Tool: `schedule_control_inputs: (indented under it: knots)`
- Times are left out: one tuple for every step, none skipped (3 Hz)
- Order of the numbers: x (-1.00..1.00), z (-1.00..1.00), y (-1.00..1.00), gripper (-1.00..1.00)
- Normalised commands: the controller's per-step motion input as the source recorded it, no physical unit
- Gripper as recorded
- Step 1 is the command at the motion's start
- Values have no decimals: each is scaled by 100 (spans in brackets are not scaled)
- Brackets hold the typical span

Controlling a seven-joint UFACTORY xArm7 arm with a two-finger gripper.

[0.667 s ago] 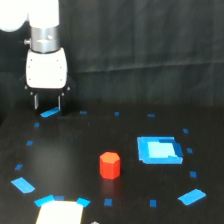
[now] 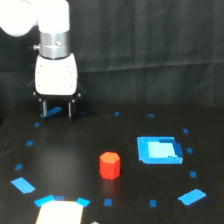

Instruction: Pick up the red object from the table

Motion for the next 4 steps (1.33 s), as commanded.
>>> schedule_control_inputs:
  knots:
    - [93, -100, -100, 63]
    - [100, -90, -100, 9]
    - [100, -100, -100, 18]
    - [92, -100, -100, 1]
